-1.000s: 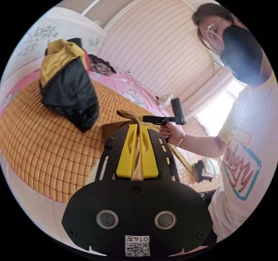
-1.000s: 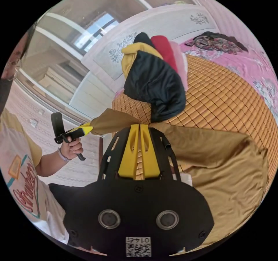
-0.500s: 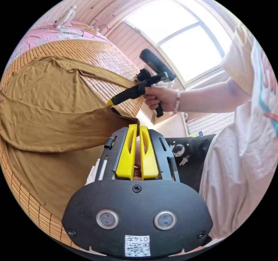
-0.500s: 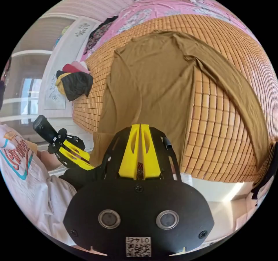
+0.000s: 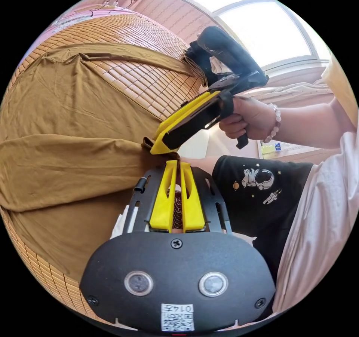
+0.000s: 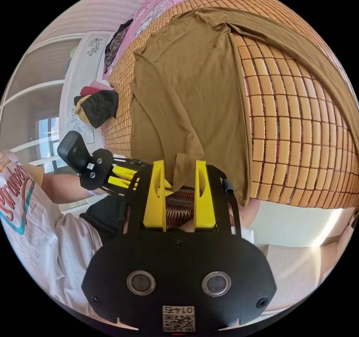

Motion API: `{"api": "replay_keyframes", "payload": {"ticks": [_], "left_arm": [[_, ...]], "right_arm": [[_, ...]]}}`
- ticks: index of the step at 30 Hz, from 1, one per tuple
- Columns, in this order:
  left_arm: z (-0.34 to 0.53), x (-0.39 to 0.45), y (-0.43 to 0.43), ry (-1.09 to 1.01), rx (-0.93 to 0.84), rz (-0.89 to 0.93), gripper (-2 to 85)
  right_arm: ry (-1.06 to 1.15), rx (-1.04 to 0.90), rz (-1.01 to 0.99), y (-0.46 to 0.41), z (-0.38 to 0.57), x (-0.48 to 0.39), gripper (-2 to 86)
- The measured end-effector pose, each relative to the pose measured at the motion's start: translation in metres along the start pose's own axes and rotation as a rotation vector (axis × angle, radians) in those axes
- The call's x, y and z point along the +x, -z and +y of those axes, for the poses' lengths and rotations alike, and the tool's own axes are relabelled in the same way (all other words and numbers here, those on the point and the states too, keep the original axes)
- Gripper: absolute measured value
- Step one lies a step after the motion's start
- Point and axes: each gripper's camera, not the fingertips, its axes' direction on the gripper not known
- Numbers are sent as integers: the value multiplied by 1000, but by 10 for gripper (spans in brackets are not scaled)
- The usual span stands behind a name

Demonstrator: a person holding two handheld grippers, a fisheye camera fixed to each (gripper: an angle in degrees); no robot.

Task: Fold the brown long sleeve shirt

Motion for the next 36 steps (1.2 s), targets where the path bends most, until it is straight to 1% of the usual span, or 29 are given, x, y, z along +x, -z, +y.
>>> {"api": "replay_keyframes", "payload": {"ticks": [2, 5, 7, 10, 12, 14, 16, 19, 21, 22, 23, 24, 26, 27, 29, 31, 32, 34, 36], "left_arm": [[-6, -2, -4, -22, -10, -6, -8], [-12, -11, -8, -15, 1, -7, -5], [-14, -19, -13, 6, 7, 14, -3], [-15, -35, -18, 27, 23, 81, -4], [-13, -49, -18, 41, 11, 142, -5], [-9, -60, -5, 43, 34, 146, -4], [2, -77, 16, 64, 89, 90, -3], [30, -126, 65, 197, 204, -78, -1], [58, -168, 107, 326, 311, -271, 1], [65, -177, 116, 354, 336, -322, 2], [78, -197, 131, 400, 368, -415, 4], [87, -215, 142, 436, 382, -497, 5], [93, -239, 151, 465, 385, -587, 11], [93, -253, 156, 475, 388, -635, 20], [87, -267, 161, 465, 400, -684, 30], [78, -279, 161, 429, 387, -699, 35], [72, -289, 158, 408, 359, -680, 39], [65, -303, 155, 397, 324, -643, 43], [61, -319, 152, 392, 320, -606, 38]], "right_arm": [[9, -63, -41, -4, -1, 0, 50], [21, -9, 23, 10, 5, -5, 15], [5, 8, 69, 18, 12, -4, 11], [-78, -9, 116, 20, 29, 10, 11], [-139, -75, 190, 12, 38, 20, 15], [-157, -195, 230, 4, 45, 26, 27], [-95, -207, 265, 9, 42, 15, 32], [75, -184, 335, 21, 10, -13, 35], [190, -123, 346, 29, -21, -34, 35], [271, -73, 345, 33, -45, -50, 35], [353, -20, 337, 35, -71, -69, 35], [396, 7, 329, 35, -84, -78, 36], [555, 63, 306, 26, -137, -118, 42], [587, 76, 299, 23, -150, -129, 44], [695, 105, 295, 6, -197, -169, 61], [712, 100, 278, -9, -231, -192, 82], [704, 93, 261, -19, -251, -205, 102], [655, 98, 265, -31, -278, -219, 109], [618, 87, 286, -45, -298, -228, 97]]}}
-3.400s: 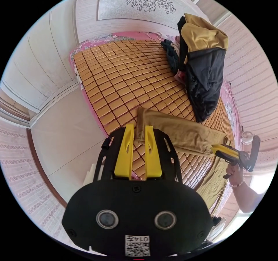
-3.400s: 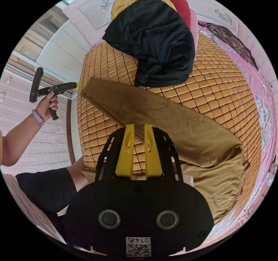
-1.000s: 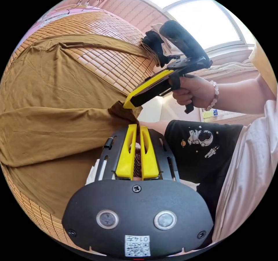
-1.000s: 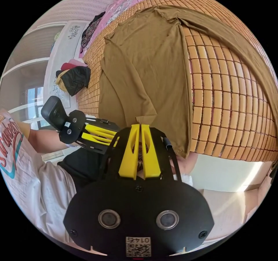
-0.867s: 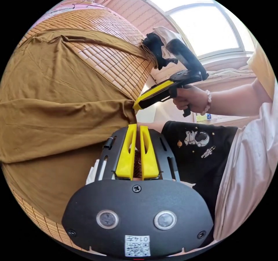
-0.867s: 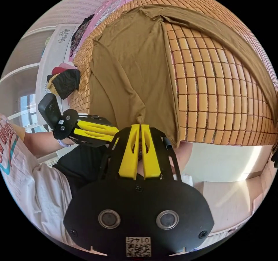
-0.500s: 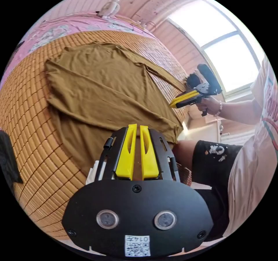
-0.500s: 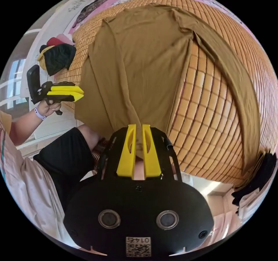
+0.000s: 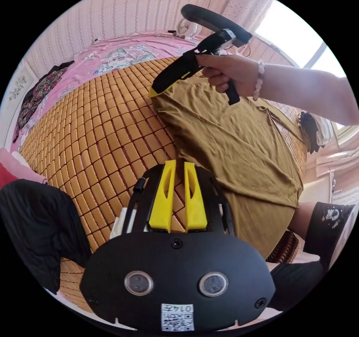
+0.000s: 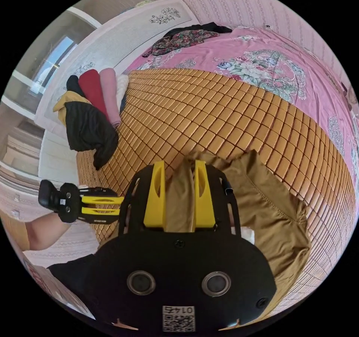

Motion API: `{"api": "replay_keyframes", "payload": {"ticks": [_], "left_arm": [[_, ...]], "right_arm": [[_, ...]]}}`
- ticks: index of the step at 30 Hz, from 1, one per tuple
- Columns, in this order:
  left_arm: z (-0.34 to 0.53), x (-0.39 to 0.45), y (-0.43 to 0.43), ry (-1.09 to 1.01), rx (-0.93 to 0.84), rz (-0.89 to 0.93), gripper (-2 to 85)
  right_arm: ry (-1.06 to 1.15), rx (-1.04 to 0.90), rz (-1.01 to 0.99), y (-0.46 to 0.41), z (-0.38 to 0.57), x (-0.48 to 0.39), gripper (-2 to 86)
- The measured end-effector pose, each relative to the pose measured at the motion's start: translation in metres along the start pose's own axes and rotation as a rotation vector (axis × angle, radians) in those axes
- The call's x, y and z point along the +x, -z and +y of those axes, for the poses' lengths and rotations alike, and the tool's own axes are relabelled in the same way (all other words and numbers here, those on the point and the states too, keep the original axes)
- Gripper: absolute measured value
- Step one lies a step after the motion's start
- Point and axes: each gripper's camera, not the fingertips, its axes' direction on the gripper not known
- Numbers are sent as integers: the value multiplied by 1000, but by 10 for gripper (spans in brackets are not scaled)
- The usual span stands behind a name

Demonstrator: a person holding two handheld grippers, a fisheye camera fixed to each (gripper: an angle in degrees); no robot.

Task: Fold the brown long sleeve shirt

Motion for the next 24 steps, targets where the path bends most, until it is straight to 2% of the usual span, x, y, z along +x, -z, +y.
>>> {"api": "replay_keyframes", "payload": {"ticks": [2, 5, 7, 9, 11, 15, 19, 24], "left_arm": [[-4, -6, -12, 1, -43, 43, 19], [-7, -15, -15, 40, -44, 28, -4], [-2, -24, -10, 106, -12, -38, -8], [7, -46, -10, 258, 26, 13, -9], [13, -59, -15, 340, 25, 64, -10], [28, -69, -5, 433, 92, 30, -10], [41, -44, 12, 391, 114, 46, -9], [61, 69, 0, 147, -15, 219, 2]], "right_arm": [[-47, -109, 64, -19, -19, 1, 21], [-10, -99, 100, -13, -30, -5, 5], [5, -96, 147, -11, -35, -7, 4], [1, -115, 195, -17, -36, -5, 8], [-5, -149, 176, -26, -32, 1, 30], [10, -90, 152, 8, -15, 4, 67], [22, 33, 128, 70, 61, 6, 71], [-92, -54, 108, 95, 200, -1, 67]]}}
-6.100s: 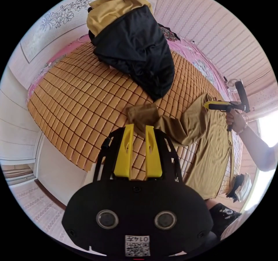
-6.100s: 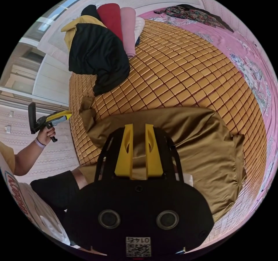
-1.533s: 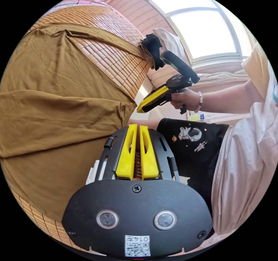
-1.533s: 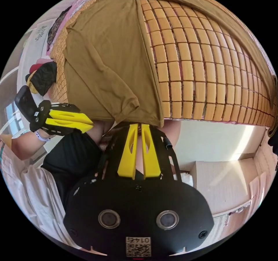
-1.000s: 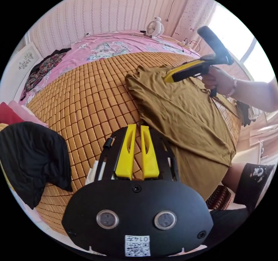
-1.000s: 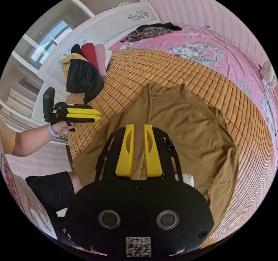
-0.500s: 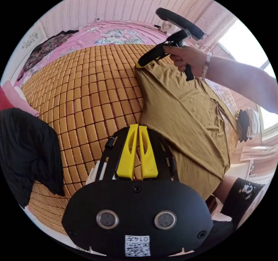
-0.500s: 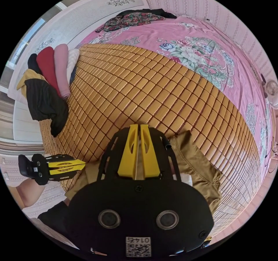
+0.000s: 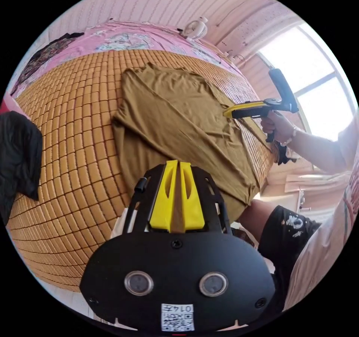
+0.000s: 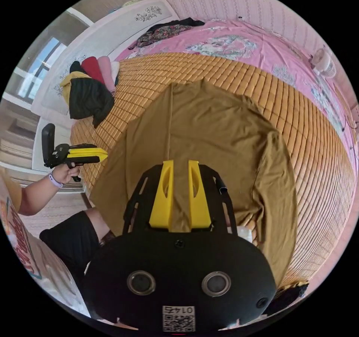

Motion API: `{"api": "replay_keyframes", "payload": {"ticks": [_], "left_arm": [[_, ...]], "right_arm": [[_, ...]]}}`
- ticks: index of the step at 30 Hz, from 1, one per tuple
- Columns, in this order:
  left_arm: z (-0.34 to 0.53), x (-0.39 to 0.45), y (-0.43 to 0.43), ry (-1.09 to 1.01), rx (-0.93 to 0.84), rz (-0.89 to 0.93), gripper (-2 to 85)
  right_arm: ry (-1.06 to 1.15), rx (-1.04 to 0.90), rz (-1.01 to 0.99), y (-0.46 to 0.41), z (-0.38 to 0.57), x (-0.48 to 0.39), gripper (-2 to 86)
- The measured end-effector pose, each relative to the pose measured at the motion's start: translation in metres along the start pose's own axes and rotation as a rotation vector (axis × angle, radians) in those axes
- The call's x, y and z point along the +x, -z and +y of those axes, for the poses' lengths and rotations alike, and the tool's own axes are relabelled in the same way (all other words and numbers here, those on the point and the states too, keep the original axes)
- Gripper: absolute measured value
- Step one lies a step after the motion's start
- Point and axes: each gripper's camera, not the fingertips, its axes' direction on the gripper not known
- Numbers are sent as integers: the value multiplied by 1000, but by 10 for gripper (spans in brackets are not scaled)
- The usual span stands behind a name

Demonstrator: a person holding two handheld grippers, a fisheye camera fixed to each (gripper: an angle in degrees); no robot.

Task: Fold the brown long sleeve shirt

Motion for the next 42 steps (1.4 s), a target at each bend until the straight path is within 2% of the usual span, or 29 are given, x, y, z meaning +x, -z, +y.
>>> {"api": "replay_keyframes", "payload": {"ticks": [3, 6, 13, 15, 20, 28, 36, 39, 42], "left_arm": [[22, 69, -39, -137, -127, 133, 35], [39, 132, -72, -294, -218, 185, 58], [60, 194, -135, -538, -279, 135, 77], [68, 197, -162, -556, -375, 93, 52], [87, 205, -166, -646, -296, 26, -1], [128, 220, -145, -675, -93, -37, -6], [158, 220, -143, -586, -108, -6, 46], [164, 225, -135, -594, -99, 10, 47], [160, 227, -130, -583, -73, 36, 44]], "right_arm": [[-105, -110, -37, -4, 90, -6, 71], [-223, -189, -60, -5, 164, -14, 75], [-340, -204, -49, -25, 252, -26, 69], [-352, -175, -3, -27, 264, -31, 48], [-327, -72, 86, -24, 295, -40, 15], [-393, 92, 42, -3, 349, -40, 2], [-386, 158, 56, 14, 408, -48, 55], [-411, 269, 107, 32, 433, -38, 63], [-531, 408, 197, 51, 460, -4, 82]]}}
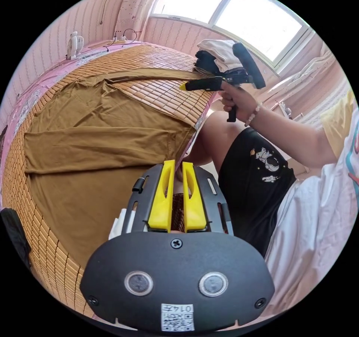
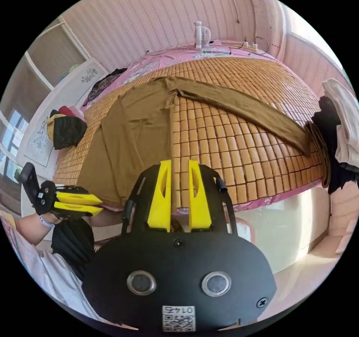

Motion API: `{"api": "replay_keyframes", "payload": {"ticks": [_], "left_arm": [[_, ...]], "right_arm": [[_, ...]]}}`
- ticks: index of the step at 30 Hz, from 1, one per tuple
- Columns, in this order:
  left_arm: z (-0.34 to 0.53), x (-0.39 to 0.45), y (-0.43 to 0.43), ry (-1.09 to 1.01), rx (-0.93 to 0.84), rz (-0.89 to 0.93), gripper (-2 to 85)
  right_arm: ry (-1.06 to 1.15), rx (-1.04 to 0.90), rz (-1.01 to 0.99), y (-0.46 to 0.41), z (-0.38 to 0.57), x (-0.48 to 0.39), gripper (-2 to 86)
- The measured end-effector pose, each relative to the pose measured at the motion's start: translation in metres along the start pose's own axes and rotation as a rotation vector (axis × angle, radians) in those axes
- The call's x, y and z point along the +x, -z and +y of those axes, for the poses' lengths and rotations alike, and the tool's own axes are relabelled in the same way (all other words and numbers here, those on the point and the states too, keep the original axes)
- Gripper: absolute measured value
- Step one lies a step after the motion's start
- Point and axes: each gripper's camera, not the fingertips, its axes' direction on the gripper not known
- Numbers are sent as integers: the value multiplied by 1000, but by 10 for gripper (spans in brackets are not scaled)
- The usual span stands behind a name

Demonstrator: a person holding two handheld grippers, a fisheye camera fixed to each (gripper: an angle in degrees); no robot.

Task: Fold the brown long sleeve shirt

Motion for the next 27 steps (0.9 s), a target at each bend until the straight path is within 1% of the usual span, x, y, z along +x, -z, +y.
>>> {"api": "replay_keyframes", "payload": {"ticks": [2, 3, 5, 7, 9, 11, 14, 16, 17, 19, 23, 27], "left_arm": [[-9, -4, 4, 1, 28, 5, 42], [-17, -9, 6, 3, 42, 1, 42], [-37, -18, 9, 5, 33, -3, 42], [-60, -27, 13, -8, 44, -24, 42], [-95, -38, 17, -28, 71, -44, 43], [-124, -47, 13, -37, 81, -41, 44], [-173, -59, -1, -39, 89, -50, 47], [-204, -62, -14, -52, 95, -46, 48], [-225, -61, -24, -70, 99, -41, 49], [-258, -58, -42, -101, 99, -41, 53], [-332, -43, -94, -154, 59, -31, 57], [-388, -23, -145, -189, 19, -38, 59]], "right_arm": [[-184, 158, 101, 13, -3, 47, 108], [-237, 200, 132, 17, -4, 59, 115], [-431, 303, 219, 24, -7, 107, 147], [-543, 334, 216, 27, -12, 142, 160], [-625, 358, 264, 28, -15, 171, 164], [-698, 344, 335, 27, -12, 203, 167], [-798, 333, 373, 23, 6, 233, 167], [-841, 340, 316, 22, 14, 248, 159], [-841, 379, 355, 20, 18, 249, 153], [-849, 393, 403, 18, 18, 251, 147], [-814, 304, 501, 12, 8, 256, 122], [-873, 329, 468, 17, 21, 271, 89]]}}
